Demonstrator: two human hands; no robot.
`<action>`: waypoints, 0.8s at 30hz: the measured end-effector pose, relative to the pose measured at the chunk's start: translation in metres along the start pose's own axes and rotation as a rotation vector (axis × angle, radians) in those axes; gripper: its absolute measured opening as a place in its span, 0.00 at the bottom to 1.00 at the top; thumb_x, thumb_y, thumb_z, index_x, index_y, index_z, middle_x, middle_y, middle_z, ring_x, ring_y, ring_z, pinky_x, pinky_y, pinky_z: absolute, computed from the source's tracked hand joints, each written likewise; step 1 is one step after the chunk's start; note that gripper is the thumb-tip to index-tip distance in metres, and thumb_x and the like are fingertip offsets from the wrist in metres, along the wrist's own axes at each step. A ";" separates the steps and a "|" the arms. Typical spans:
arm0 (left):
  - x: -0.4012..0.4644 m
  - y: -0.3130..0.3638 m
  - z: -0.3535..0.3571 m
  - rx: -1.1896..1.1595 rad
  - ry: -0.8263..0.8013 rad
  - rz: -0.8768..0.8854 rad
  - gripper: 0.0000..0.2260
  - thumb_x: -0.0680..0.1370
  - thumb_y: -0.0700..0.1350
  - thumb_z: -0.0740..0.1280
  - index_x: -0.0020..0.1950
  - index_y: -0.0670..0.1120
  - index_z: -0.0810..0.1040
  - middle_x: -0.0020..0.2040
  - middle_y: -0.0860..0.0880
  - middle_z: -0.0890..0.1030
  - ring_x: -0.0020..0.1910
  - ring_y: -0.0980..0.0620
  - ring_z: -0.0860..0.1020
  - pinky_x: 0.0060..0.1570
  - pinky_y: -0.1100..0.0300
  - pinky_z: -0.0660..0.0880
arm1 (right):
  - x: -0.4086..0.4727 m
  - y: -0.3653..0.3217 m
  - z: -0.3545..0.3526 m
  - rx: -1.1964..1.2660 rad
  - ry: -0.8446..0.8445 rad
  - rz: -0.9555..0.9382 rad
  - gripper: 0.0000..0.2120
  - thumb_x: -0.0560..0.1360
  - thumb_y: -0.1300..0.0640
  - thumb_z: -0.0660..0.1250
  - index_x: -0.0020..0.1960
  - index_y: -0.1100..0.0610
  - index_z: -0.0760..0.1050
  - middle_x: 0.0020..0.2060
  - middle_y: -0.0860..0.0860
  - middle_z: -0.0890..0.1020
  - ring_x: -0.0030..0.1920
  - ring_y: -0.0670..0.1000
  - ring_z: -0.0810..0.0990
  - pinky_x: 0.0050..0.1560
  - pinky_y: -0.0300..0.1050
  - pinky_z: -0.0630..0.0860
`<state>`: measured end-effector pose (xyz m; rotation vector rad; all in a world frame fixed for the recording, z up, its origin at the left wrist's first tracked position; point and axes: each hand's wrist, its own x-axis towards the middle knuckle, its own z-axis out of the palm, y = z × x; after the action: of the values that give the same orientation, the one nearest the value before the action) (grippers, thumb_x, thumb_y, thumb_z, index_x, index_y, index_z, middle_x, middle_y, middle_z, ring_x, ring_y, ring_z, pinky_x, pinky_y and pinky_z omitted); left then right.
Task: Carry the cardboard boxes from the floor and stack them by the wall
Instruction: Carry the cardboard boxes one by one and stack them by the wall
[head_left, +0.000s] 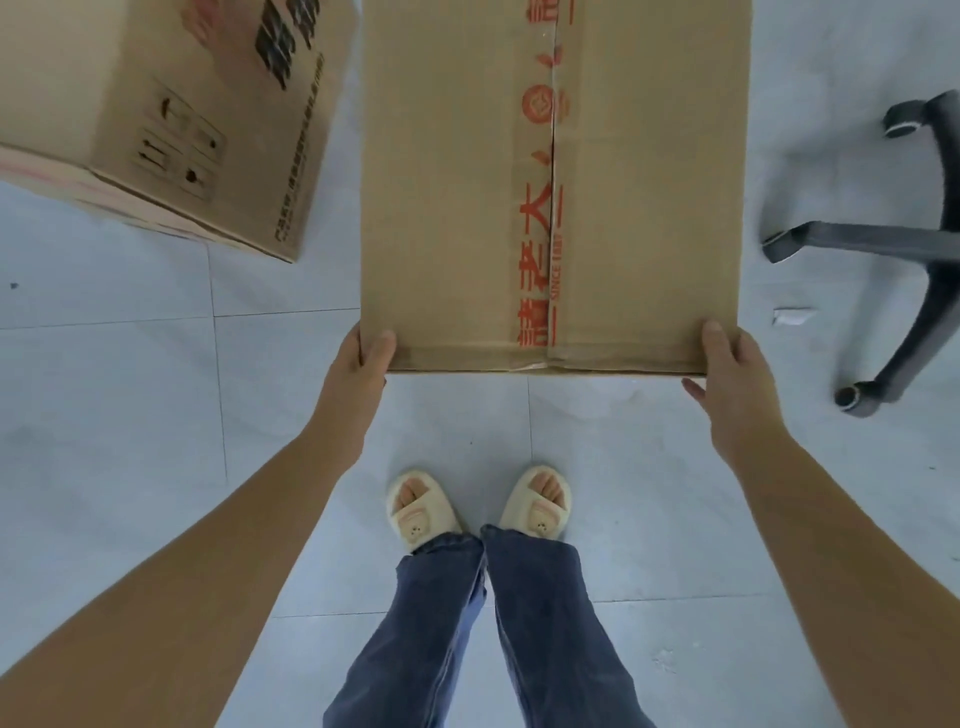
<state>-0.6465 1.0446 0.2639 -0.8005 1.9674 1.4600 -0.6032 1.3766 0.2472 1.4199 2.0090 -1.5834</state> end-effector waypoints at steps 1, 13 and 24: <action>-0.001 0.001 0.001 -0.028 0.016 -0.013 0.20 0.82 0.54 0.58 0.73 0.52 0.63 0.52 0.66 0.70 0.51 0.65 0.71 0.58 0.59 0.67 | -0.003 0.001 0.000 0.030 -0.005 0.006 0.22 0.79 0.45 0.59 0.70 0.53 0.68 0.55 0.40 0.74 0.55 0.43 0.74 0.61 0.50 0.74; -0.107 0.091 -0.055 -0.017 0.175 0.035 0.10 0.81 0.53 0.56 0.42 0.63 0.72 0.36 0.69 0.78 0.35 0.76 0.73 0.42 0.64 0.68 | -0.138 -0.088 -0.041 -0.068 0.069 -0.103 0.10 0.79 0.46 0.59 0.46 0.48 0.76 0.37 0.39 0.77 0.38 0.41 0.74 0.38 0.38 0.68; -0.113 0.166 -0.100 0.114 -0.035 -0.310 0.21 0.70 0.66 0.62 0.53 0.53 0.74 0.51 0.50 0.78 0.50 0.52 0.75 0.49 0.49 0.74 | -0.161 -0.158 -0.050 0.059 -0.097 0.379 0.20 0.72 0.37 0.65 0.54 0.51 0.71 0.50 0.48 0.74 0.55 0.56 0.72 0.50 0.73 0.72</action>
<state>-0.7022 1.0018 0.4766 -0.9722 1.7887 1.1633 -0.6242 1.3385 0.4741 1.5965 1.5370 -1.5178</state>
